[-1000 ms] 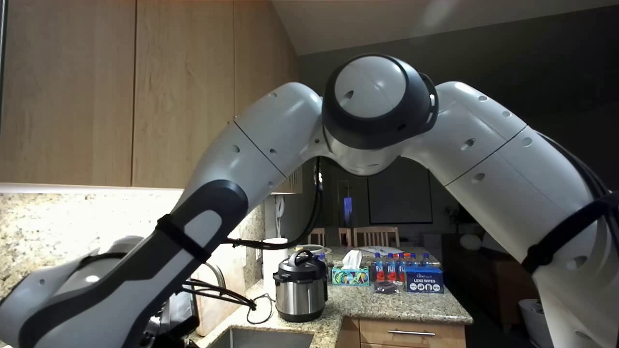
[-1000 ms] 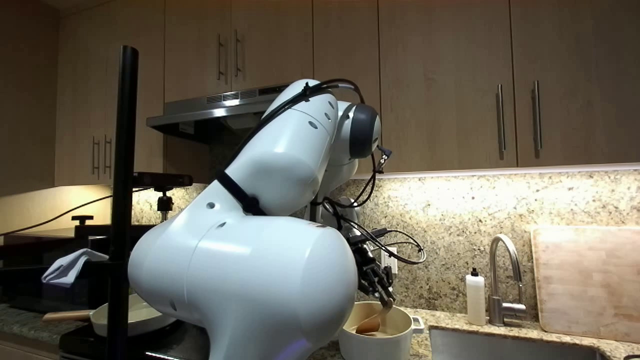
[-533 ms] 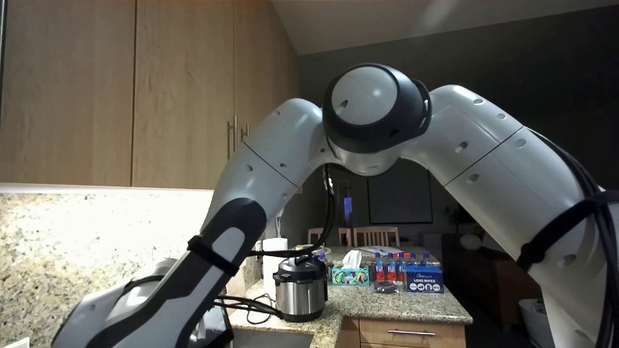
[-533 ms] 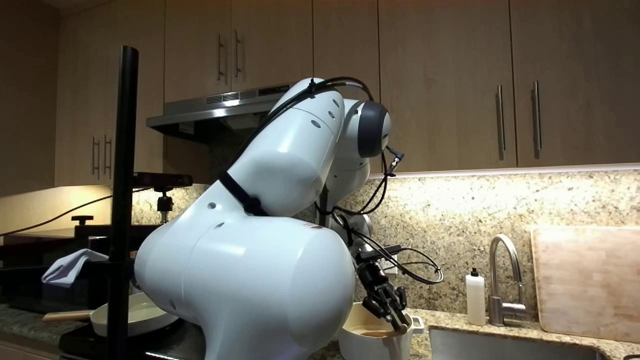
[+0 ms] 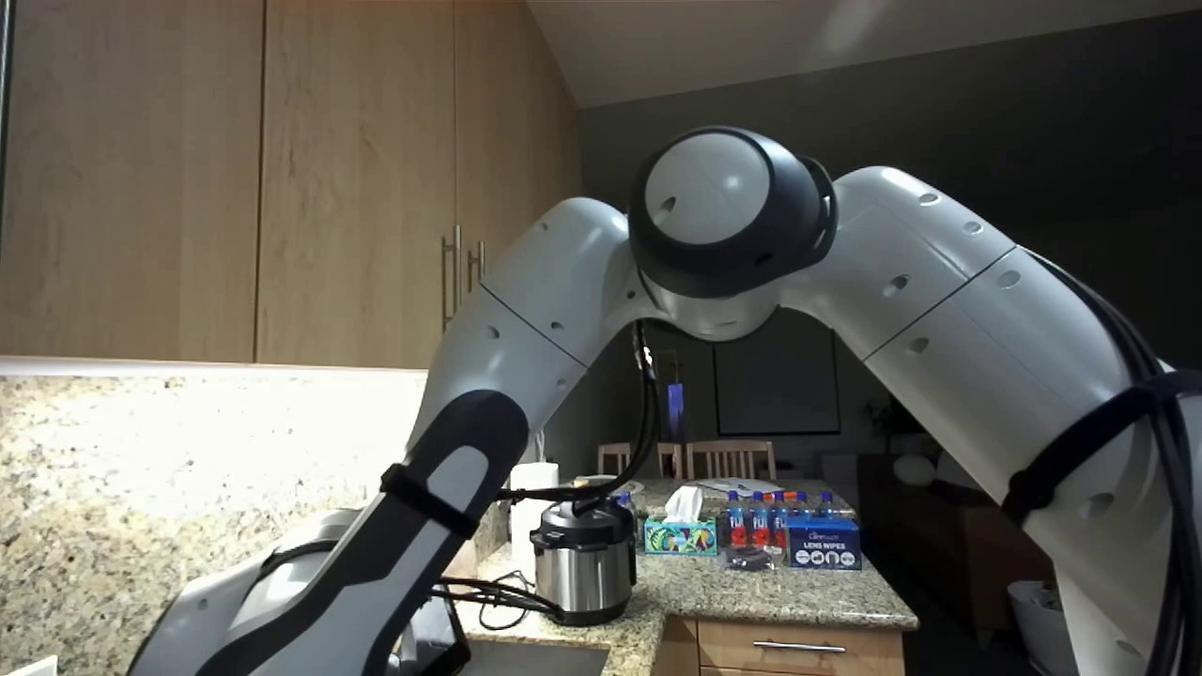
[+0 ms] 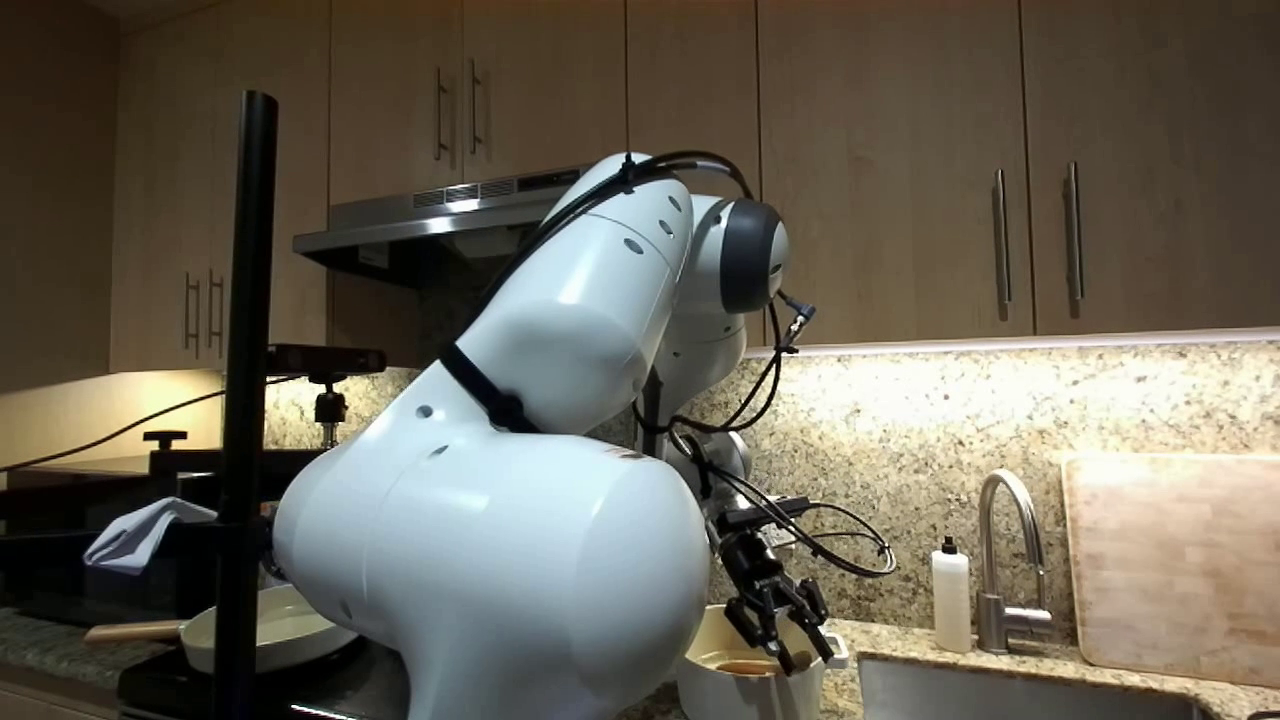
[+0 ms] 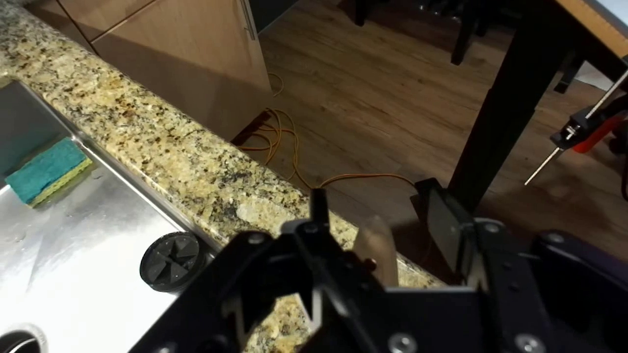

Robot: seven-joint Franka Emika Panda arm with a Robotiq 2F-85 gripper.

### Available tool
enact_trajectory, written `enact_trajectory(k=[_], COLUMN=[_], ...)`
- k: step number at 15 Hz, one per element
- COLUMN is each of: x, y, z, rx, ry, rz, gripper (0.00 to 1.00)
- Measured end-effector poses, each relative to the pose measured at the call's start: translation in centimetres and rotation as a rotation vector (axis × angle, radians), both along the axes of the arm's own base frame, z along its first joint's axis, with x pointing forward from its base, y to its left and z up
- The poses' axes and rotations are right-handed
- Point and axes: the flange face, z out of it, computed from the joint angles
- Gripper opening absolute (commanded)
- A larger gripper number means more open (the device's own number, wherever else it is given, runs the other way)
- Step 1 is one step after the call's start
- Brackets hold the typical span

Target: Use the wooden spoon to stir in the white pot

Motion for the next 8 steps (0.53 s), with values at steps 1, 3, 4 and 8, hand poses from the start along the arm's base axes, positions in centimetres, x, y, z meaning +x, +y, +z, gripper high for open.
enact_trajectory(k=[1,3,4,8], x=[0.0,-0.1,-0.1,0.0], y=[0.3,1.0,1.4,3.0], z=[0.3,1.5,2.4,6.1], rx=[0.002,0.013,0.020,0.076], ry=[-0.006,-0.024,-0.036,-0.100], rz=[0.006,0.018,0.025,0.048], gripper=[0.93,1.00,1.00,1.00])
